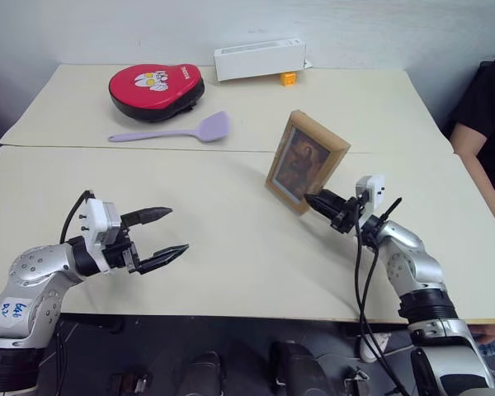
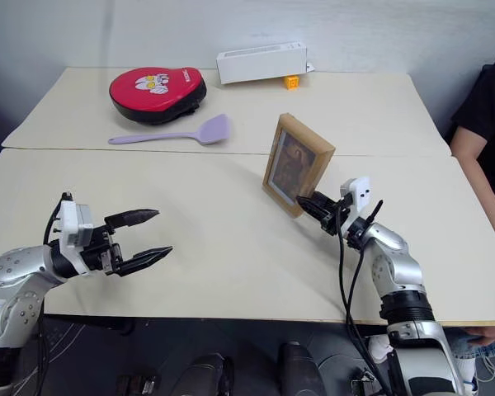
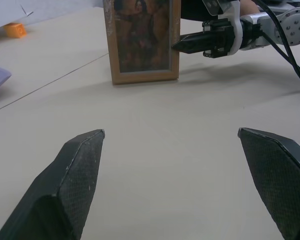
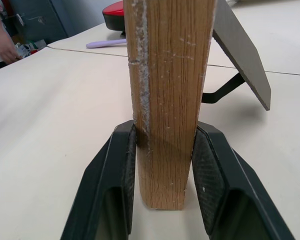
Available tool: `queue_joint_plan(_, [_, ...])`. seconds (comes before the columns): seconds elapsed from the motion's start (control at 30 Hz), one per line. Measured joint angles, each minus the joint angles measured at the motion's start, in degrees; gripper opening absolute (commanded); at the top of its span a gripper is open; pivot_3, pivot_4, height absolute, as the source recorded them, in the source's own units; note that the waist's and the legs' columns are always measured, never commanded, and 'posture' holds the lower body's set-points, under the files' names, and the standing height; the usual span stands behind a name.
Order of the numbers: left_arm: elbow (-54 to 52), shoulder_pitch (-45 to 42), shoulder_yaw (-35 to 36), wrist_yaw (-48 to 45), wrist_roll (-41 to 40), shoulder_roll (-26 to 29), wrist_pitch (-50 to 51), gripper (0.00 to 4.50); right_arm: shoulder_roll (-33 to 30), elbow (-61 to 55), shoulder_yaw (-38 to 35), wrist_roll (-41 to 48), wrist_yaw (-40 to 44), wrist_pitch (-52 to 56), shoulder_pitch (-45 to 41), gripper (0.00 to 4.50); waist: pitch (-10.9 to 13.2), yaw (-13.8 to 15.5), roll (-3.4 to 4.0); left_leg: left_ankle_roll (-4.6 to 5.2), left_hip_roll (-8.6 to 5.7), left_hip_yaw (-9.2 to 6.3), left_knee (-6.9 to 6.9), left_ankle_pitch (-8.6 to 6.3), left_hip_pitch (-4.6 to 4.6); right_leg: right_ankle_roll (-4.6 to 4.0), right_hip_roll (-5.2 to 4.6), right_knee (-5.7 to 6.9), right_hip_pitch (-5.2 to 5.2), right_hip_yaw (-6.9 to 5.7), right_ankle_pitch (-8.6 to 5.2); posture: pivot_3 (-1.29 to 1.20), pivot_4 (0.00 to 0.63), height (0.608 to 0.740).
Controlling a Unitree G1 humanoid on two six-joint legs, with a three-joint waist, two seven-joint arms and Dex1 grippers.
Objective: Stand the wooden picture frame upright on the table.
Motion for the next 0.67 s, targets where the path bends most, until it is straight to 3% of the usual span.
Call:
queue_joint_plan(0.23, [0.26, -0.02, 0.27, -1.34, 0.85, 0.0, 0.73, 4.5, -0.38, -1.13, -2.35, -1.37, 1.89, 1.51, 3.24, 4.46, 0.02, 0.06, 0.03, 0.0, 0.0, 0.0, -0.03, 0.0, -0.12, 0.0, 0.0, -0.02, -0.09, -0.01, 0.0, 0.0, 0.15, 0.74])
queue_joint_plan(0.43, [3.93, 2.75, 1.72, -2.32, 4.58, 0.02, -1.98, 4.5, -5.85, -8.31, -4.04, -1.94, 8.44, -0.13, 10.22, 4.46, 0.02, 0.07, 0.04, 0.04, 0.0, 0.03, -0.08, -0.03, -0.1, 0.0, 0.01, -0.07, -0.08, 0.0, 0.0, 0.0, 0.15, 0.74])
queue_joint_plan(0.67, [8.05, 11.56, 5.82, -1.69, 13.45, 1.06, -11.08, 4.5, -14.74, -14.4, -6.67, -11.17, 19.66, -26.5, 25.36, 4.46, 0.02, 0.2, 0.02, 0.17, -0.01, 0.06, -0.1, -0.11, 0.05, 0.05, 0.01, -0.45, 0.11, 0.02, 0.03, 0.0, 0.15, 0.74])
